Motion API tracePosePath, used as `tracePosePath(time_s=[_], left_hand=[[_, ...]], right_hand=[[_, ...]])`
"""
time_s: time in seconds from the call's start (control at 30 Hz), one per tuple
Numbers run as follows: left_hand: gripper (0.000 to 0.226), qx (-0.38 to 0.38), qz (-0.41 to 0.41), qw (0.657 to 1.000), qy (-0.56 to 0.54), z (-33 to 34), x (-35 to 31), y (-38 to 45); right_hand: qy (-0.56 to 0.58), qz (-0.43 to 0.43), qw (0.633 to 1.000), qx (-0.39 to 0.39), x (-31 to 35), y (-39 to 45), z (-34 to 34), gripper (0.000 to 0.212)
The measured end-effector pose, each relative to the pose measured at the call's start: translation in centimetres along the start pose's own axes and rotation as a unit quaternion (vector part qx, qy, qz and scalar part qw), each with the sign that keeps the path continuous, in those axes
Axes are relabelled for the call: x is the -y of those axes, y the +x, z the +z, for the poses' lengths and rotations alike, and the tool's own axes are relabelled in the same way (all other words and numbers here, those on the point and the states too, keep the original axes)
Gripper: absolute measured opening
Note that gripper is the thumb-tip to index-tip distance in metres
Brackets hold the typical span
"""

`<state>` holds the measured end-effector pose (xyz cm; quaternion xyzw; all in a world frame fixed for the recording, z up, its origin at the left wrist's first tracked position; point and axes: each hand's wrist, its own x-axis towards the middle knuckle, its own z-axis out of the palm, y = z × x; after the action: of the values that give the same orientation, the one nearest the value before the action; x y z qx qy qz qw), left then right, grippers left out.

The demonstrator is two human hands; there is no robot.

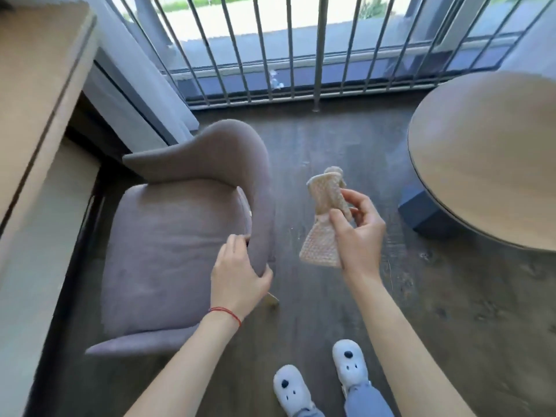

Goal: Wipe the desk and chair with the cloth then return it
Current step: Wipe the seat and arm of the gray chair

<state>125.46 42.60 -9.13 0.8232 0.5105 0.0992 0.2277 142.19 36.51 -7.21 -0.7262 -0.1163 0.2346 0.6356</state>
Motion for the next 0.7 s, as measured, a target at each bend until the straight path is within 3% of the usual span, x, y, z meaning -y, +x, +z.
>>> tracePosePath(time_s=[0.33,0.5,0.6,0.7], left_hand=[[0.032,-0.033,0.017,0.999,0.002,1.1,0.8,0.2],[0.032,-0.035,0.022,0.999,-0.008,1.3,1.0,0.0],[0.031,-0.044,0.024,0.999,-0.021,1.4,1.0,0.0],[0.030,-0.048,0.028,0.998,-0.025,1.5,1.1,0.0]], right_hand=[[0.066,0.055,0.995,0.046,-7.0,-2.0,1.8,0.035],[0.093,0.021,0.994,0.055,-6.3,-2.1,3.5,0.037],[0.051,-0.033,0.995,0.082,-5.9,-2.6,5.6,0.039],[0.035,-0.009,0.993,0.115,-6.3,-3.7,5.8,0.041]])
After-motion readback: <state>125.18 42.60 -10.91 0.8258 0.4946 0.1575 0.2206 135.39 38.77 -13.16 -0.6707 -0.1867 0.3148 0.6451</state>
